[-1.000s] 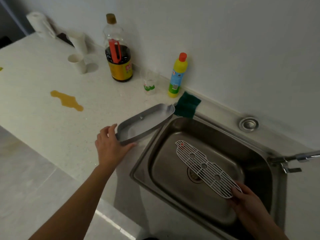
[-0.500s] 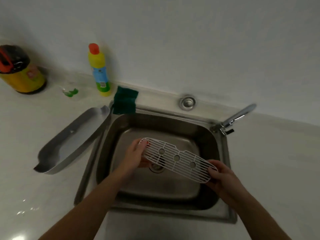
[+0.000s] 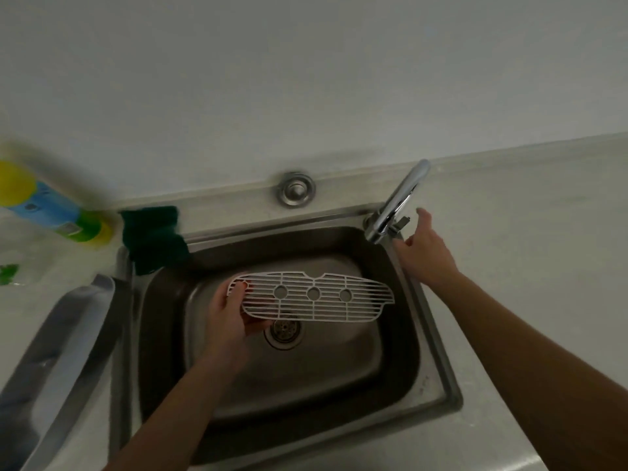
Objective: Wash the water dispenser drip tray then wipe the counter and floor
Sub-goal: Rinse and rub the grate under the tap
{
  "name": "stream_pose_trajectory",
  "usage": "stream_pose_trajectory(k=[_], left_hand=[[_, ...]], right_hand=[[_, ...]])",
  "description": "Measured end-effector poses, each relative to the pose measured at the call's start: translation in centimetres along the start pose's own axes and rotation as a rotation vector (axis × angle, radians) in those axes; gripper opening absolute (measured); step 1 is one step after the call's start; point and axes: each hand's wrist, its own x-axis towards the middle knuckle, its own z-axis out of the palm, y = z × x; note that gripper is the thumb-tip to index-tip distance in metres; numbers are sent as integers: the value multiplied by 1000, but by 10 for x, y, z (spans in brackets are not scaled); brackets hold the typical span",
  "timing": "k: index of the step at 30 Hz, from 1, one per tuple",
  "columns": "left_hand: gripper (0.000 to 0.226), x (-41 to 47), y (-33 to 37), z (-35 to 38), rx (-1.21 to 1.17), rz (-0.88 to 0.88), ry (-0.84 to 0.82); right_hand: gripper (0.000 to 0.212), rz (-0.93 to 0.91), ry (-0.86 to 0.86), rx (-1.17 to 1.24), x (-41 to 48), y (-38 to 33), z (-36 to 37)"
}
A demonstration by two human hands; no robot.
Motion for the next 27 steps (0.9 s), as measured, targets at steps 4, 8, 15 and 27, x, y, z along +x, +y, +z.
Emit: stream_pose_trajectory(k=[4, 8, 15, 27], left_hand=[[23, 4, 2, 5, 27, 37, 8], [23, 8, 6, 8, 41, 54, 14], [23, 9, 9, 14, 19, 54, 47], [26, 6, 13, 27, -27, 37, -47]], right_hand=[[41, 93, -10, -190, 27, 4, 8], [37, -15, 131, -108, 21, 16, 19], [16, -140, 146, -56, 10, 12, 31], [55, 338, -208, 431, -51, 24, 36]])
